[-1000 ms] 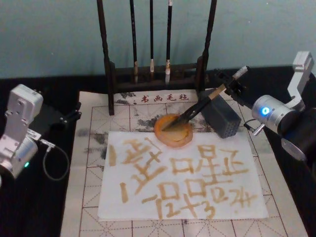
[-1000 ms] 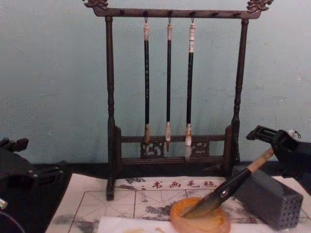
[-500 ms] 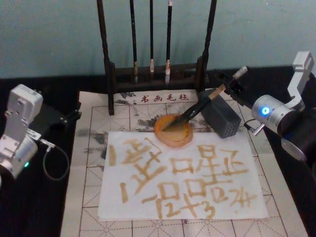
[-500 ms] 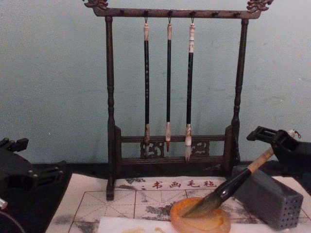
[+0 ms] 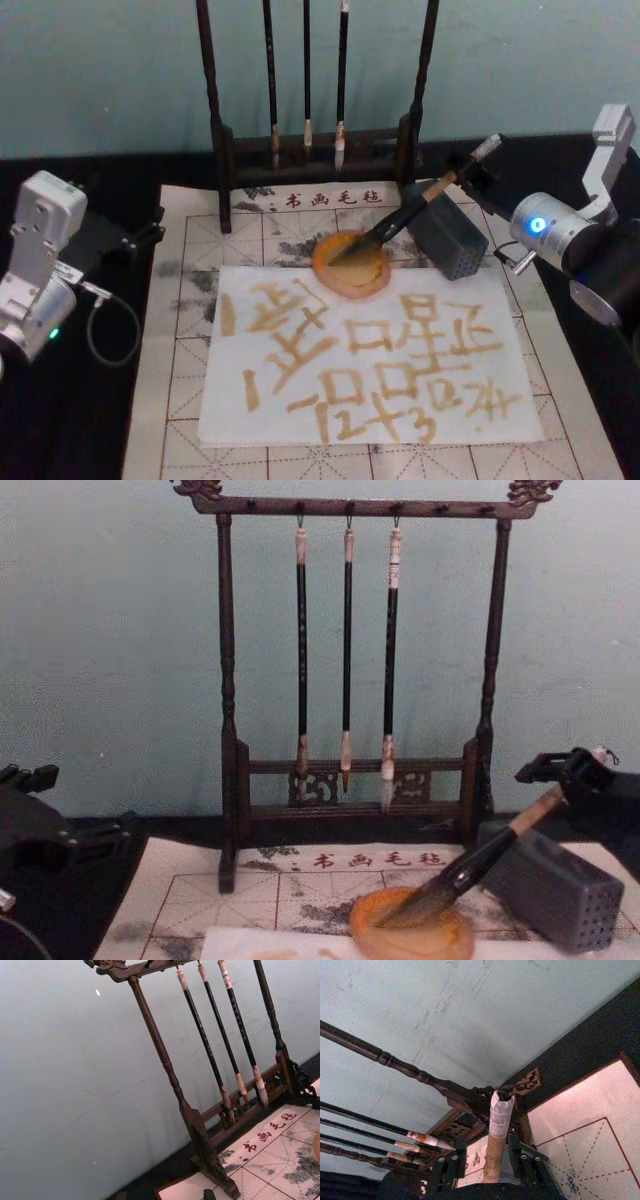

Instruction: Pick up the brush from the inkstone, write on the paper, then place the brush back to its original position.

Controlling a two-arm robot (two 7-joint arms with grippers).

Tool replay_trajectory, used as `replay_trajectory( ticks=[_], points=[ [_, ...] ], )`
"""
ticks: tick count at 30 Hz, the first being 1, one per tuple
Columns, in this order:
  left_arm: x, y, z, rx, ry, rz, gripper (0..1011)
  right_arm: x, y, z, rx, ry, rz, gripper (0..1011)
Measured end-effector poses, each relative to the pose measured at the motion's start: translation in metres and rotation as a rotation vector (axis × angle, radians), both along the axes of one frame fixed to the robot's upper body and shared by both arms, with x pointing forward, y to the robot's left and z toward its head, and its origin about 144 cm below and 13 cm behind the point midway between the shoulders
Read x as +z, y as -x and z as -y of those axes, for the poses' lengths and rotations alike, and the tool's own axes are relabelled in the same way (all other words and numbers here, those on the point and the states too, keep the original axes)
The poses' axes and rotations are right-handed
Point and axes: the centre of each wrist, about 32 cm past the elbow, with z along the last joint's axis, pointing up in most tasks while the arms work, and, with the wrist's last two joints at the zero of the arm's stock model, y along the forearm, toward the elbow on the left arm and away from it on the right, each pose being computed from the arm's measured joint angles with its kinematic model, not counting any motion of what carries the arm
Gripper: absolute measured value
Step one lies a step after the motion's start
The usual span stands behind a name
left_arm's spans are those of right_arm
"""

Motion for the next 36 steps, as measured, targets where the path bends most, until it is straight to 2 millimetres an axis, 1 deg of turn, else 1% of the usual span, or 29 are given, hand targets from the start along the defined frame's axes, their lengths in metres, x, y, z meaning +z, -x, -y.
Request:
replay_trajectory(
  ticks=[1,3,5,6,7,10,13,25,33,36],
  points=[
    [0.000,0.000,0.000,0.000,0.000,0.000,1001,0.000,0.000,0.000,0.000,0.000,0.000,516],
    [0.000,0.000,0.000,0.000,0.000,0.000,1001,0.000,0.000,0.000,0.000,0.000,0.000,457],
    [0.000,0.000,0.000,0.000,0.000,0.000,1001,0.000,0.000,0.000,0.000,0.000,0.000,371],
    [0.000,0.000,0.000,0.000,0.000,0.000,1001,0.000,0.000,0.000,0.000,0.000,0.000,371],
    [0.000,0.000,0.000,0.000,0.000,0.000,1001,0.000,0.000,0.000,0.000,0.000,0.000,349],
    [0.000,0.000,0.000,0.000,0.000,0.000,1001,0.000,0.000,0.000,0.000,0.001,0.000,231],
    [0.000,0.000,0.000,0.000,0.000,0.000,1001,0.000,0.000,0.000,0.000,0.001,0.000,182],
    [0.000,0.000,0.000,0.000,0.000,0.000,1001,0.000,0.000,0.000,0.001,0.003,0.004,179],
    [0.000,0.000,0.000,0.000,0.000,0.000,1001,0.007,0.002,0.001,0.009,0.009,0.059,179],
    [0.000,0.000,0.000,0.000,0.000,0.000,1001,0.011,0.006,0.002,0.022,0.023,0.104,179]
  ],
)
